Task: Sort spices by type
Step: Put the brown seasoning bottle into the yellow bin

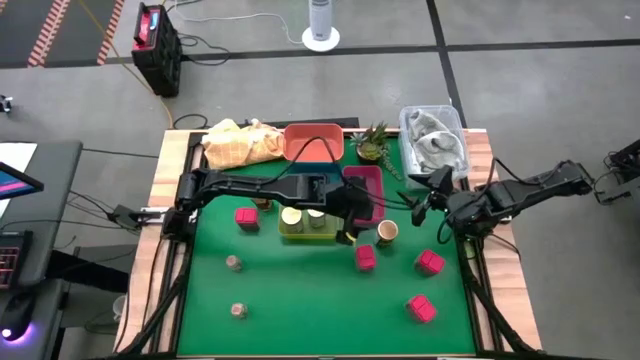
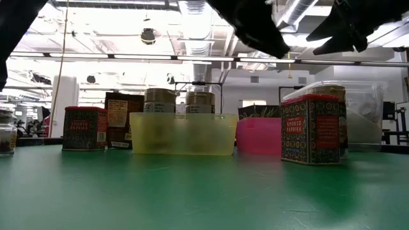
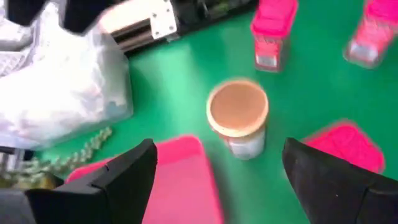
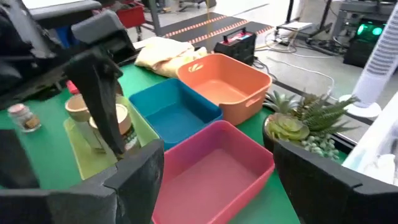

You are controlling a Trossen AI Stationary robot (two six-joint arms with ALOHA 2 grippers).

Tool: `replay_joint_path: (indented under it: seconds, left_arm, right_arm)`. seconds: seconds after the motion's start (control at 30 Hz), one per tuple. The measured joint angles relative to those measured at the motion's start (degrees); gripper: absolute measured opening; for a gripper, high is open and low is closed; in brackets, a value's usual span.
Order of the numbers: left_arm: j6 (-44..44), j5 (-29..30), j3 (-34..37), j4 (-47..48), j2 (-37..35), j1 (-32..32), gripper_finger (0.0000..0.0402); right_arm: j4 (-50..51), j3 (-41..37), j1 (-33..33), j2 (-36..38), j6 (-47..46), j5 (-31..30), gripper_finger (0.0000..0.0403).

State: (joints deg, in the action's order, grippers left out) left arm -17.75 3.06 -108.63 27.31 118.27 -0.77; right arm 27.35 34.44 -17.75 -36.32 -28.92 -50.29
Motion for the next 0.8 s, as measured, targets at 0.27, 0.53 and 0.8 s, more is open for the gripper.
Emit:
replay_joint_path:
  seconds: [0.27, 0.53, 0.8]
  left_arm:
    - [6.78, -1.71, 0.17, -9.74, 6.50, -1.34, 0.0332]
    - [7.89, -1.24, 0.22, -14.03, 8.37, -1.84, 0.0332]
    - [7.90, -2.21, 0.11, -17.95, 9.34, -1.77, 0.0342]
  right_arm:
    - [5.60, -0.07, 0.16, 0.31, -0.23, -2.71, 0.0327]
    - [4.80, -0.04, -0.43, 0.72, -1.11, -2.85, 0.0327]
    - [3.32, -0.04, -1.43, 0.72, -1.10, -2.88, 0.0327]
